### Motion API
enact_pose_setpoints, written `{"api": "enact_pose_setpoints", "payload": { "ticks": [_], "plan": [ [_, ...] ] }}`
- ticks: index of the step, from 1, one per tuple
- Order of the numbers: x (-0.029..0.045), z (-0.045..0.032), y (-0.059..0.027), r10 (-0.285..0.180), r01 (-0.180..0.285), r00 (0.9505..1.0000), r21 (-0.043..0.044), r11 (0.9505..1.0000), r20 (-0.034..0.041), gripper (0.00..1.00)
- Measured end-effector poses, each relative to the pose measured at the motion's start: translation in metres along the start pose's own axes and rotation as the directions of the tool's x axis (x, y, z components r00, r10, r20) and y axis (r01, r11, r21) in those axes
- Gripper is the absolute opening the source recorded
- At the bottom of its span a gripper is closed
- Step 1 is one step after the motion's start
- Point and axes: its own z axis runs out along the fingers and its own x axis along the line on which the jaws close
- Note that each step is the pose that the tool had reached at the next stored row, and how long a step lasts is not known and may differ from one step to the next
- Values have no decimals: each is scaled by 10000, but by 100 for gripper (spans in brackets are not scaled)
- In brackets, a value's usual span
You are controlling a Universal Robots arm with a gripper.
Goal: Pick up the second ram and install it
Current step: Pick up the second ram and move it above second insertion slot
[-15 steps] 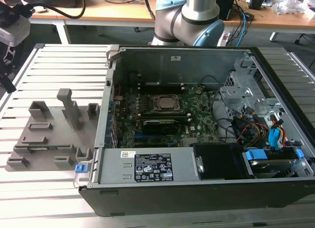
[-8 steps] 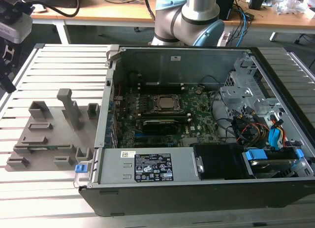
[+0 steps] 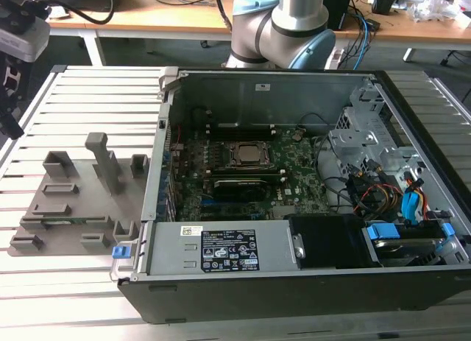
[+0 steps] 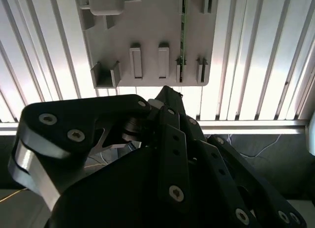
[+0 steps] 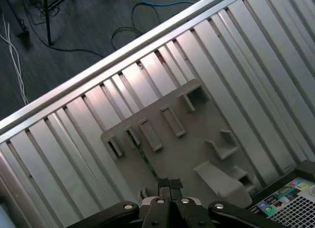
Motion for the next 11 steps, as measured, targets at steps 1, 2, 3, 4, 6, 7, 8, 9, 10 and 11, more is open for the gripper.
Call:
{"api": "enact_pose_setpoints", "payload": {
  "ticks": [1,2,3,4,6,7,8,9,10,11],
  "plan": [
    [0,0,0,-117,117,9999,-3,9999,-4,11],
    [0,0,0,-253,253,9997,-5,9997,-8,11],
    [0,0,0,-345,345,9994,-8,9994,-11,11],
    [0,0,0,-387,387,9992,-9,9992,-13,11],
    [0,1,-1,-538,538,9985,-5,9986,-30,11],
    [0,0,-1,-592,592,9982,-4,9982,-39,11],
    [0,0,0,-669,669,9978,-5,9978,-43,11],
    [0,0,0,-817,817,9966,-7,9967,-49,11],
    [0,1,0,-930,930,9957,-11,9957,-51,11],
    [0,0,0,-995,995,9950,-13,9950,-54,11]
  ]
}}
